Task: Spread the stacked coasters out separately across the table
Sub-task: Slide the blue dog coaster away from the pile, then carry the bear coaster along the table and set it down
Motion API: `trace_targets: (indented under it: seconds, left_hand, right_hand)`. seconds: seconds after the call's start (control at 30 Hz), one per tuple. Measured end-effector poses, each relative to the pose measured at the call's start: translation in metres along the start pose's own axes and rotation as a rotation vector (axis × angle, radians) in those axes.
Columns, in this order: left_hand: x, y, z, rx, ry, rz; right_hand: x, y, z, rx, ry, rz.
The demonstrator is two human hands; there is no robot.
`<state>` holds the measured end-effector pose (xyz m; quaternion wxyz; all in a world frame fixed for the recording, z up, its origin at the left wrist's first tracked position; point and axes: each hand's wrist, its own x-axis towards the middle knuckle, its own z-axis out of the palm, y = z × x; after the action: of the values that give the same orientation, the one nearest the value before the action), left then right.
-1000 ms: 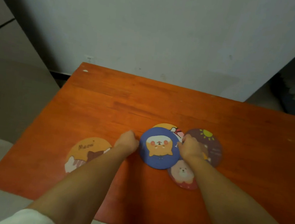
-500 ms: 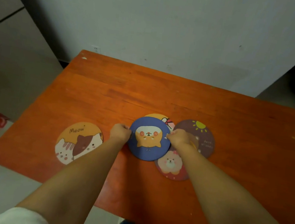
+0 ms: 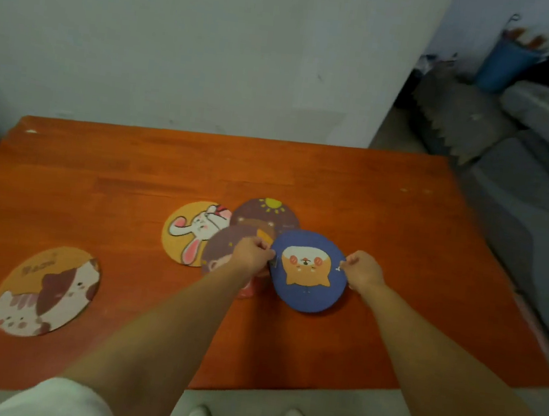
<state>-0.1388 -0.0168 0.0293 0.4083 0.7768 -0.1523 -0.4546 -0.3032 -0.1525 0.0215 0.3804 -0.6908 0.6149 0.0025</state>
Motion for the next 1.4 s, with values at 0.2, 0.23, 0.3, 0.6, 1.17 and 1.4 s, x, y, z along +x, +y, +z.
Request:
trace_targets:
  seconds: [0.2, 0.23, 0.3, 0.6, 1.17, 1.4]
  left_hand:
    - [0.002, 0.005, 0.107, 0.045, -0.063, -0.082]
    - [0.002, 0.004, 0.121, 0.079, -0.07, -0.086]
    - [0.002, 0.003, 0.143, 0.179, -0.054, -0.082]
    - [0.007, -0.008, 0.166, 0.62, 0.057, 0.021]
    - [0.017, -0.05, -0.074, 0.358, 0.464, -0.152]
    - [0.042, -0.051, -0.088, 0.385, 0.342, -0.171]
  right_hand:
    - [0.027, 0.081, -0.055, -0.066, 0.008, 0.07]
    - [0.031, 0.092, -0.061, -0.071, 0.003, 0.074]
    - [0.037, 0.11, -0.069, -0.09, -0.015, 0.08]
    - [0.045, 0.12, -0.076, -0.266, -0.139, -0.029]
    - [0.009, -0.062, 0.068, -0.232, -0.253, -0.288]
    - [0.007, -0.076, 0.095, -0.223, -0.201, -0.154]
